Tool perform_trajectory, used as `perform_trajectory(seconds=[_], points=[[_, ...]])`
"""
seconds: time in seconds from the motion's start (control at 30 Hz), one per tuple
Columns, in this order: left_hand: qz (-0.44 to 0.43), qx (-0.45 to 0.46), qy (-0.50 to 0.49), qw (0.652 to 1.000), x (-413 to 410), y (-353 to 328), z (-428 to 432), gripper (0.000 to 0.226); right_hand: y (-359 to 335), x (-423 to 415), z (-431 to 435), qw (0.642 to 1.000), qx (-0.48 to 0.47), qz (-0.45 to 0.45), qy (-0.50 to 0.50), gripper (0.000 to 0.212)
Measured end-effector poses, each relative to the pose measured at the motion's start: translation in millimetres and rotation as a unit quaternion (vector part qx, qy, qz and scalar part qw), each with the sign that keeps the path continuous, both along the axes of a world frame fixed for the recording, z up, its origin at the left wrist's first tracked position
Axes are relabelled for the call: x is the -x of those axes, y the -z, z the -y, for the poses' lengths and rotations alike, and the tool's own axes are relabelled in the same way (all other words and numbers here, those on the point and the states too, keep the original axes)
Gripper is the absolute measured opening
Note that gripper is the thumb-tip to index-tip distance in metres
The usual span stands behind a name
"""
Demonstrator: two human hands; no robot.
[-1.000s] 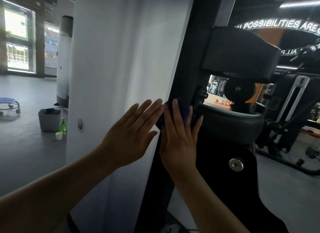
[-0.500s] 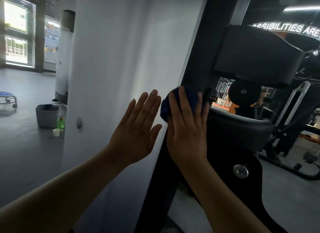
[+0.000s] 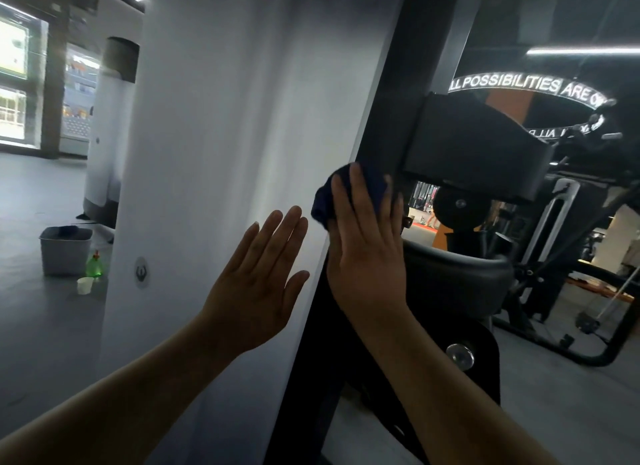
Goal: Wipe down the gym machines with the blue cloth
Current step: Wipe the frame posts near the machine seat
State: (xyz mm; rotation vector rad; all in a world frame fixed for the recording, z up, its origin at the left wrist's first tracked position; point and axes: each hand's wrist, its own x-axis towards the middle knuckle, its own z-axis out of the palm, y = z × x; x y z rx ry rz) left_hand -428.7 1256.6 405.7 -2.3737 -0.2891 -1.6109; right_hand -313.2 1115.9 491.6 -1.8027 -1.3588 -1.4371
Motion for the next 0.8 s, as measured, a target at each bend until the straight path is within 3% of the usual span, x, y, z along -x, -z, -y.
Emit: perform_trajectory(seconds=[0.1,0.27,0.5,0.7,0.8], points=[[0.01,-0.004,0.01,1.0,4,-11,1,0.073,-33,-1,-6,0.998,-0.05,-0.022,0.0,0.065],[0.062,0.012,0.017,0.998,-4,-71,-4,0.071,35,6,0,0.999,0.016,0.002,0.027,0.091],[0.075,-0.021,0.024,0.997,-19,-84,-16,0.069,-57,4,-20,0.999,-0.034,0.026,-0.005,0.077],[0.062,-0.014,0.026,0.998,-13,-85,-14,0.068,-34,10,-14,0.999,-0.021,0.025,0.006,0.075],[0.055,-0.012,0.037,0.998,-11,-89,-12,0.066,-71,7,-18,0.999,-0.043,0.031,0.0,0.078]])
